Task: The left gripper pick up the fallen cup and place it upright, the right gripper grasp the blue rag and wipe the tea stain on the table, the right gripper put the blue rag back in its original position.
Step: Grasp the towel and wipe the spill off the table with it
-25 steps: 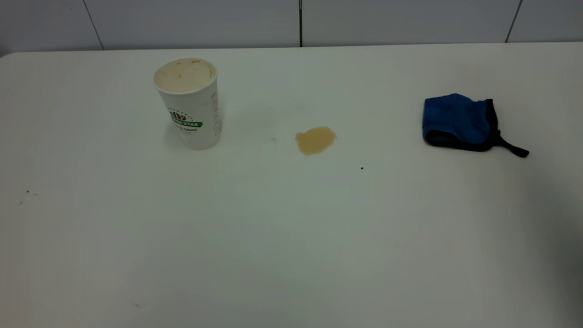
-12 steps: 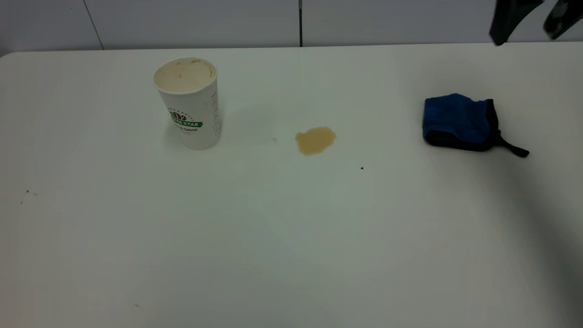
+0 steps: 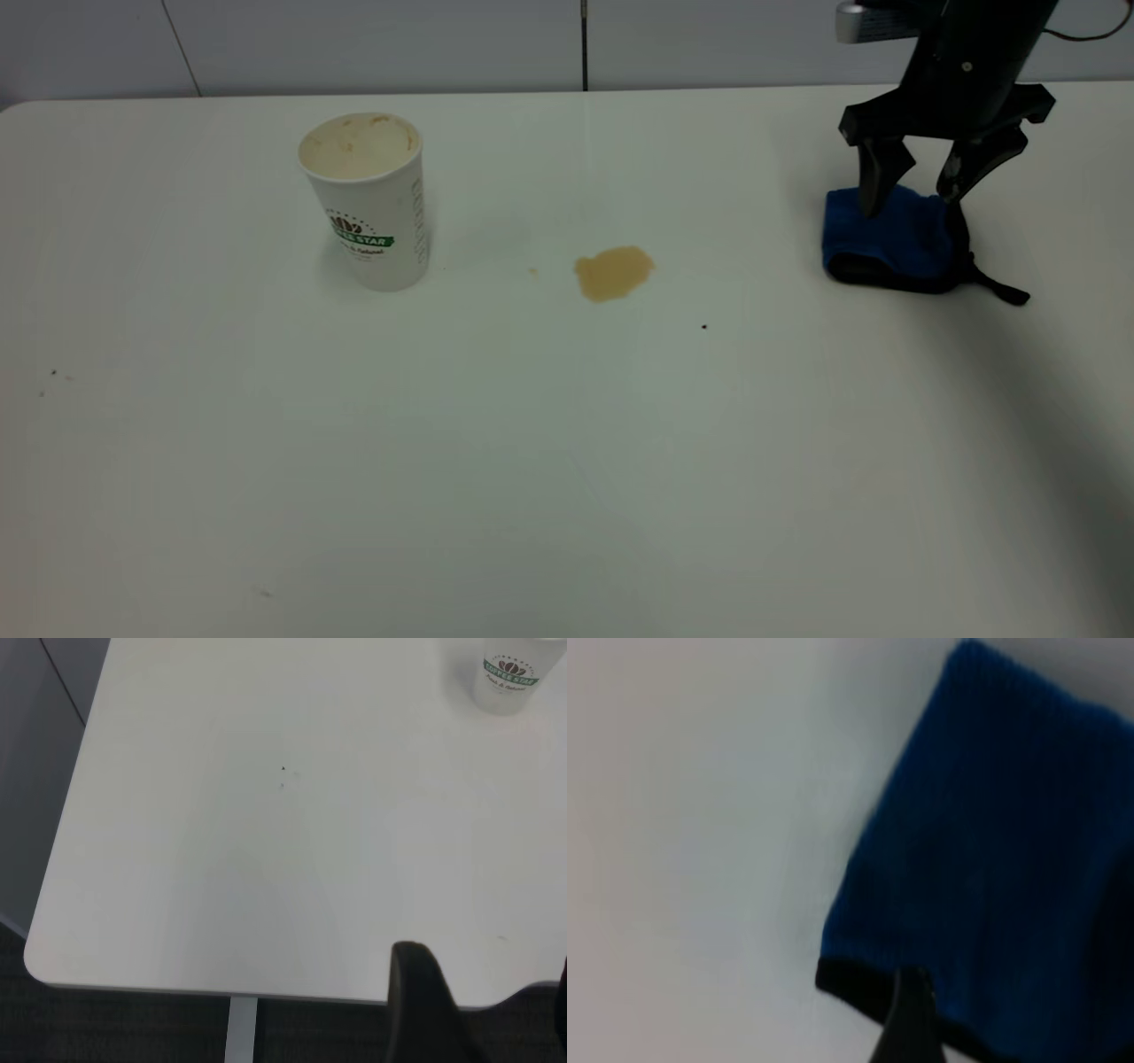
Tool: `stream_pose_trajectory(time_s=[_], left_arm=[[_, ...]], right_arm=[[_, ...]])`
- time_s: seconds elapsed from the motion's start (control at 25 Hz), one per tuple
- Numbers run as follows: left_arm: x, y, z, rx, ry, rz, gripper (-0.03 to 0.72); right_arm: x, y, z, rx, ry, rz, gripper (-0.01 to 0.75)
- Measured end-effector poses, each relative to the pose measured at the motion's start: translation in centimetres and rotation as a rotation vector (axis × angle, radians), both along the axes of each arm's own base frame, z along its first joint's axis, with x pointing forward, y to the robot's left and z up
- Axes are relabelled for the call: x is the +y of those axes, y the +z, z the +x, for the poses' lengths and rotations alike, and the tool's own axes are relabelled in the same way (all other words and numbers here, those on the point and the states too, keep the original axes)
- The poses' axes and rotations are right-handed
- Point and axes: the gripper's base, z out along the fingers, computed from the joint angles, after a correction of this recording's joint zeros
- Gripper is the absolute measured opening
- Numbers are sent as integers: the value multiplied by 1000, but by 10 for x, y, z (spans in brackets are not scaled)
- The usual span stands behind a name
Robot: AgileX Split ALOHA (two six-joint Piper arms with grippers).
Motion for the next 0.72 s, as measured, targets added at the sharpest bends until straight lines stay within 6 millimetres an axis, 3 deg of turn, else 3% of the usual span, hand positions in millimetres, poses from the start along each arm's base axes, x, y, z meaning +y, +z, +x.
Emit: stream_pose_trajectory(time_s=[0.36, 0.48, 0.56, 0.64, 0.72], left_arm=[[0, 0, 0, 0, 0, 0, 402], [0, 0, 0, 0, 0, 0, 402], [0, 0, 0, 0, 0, 0, 402], [0, 0, 0, 0, 0, 0, 402], [0, 0, 0, 0, 0, 0, 402]], right_arm=[[-1, -37, 19, -11, 19, -26, 688], [-1, -44, 18, -1, 20, -27, 642], [-1, -44, 18, -3, 20, -27, 562], [-1, -44, 18, -1, 17, -22, 430], [0, -43, 19, 2, 7, -6, 243]])
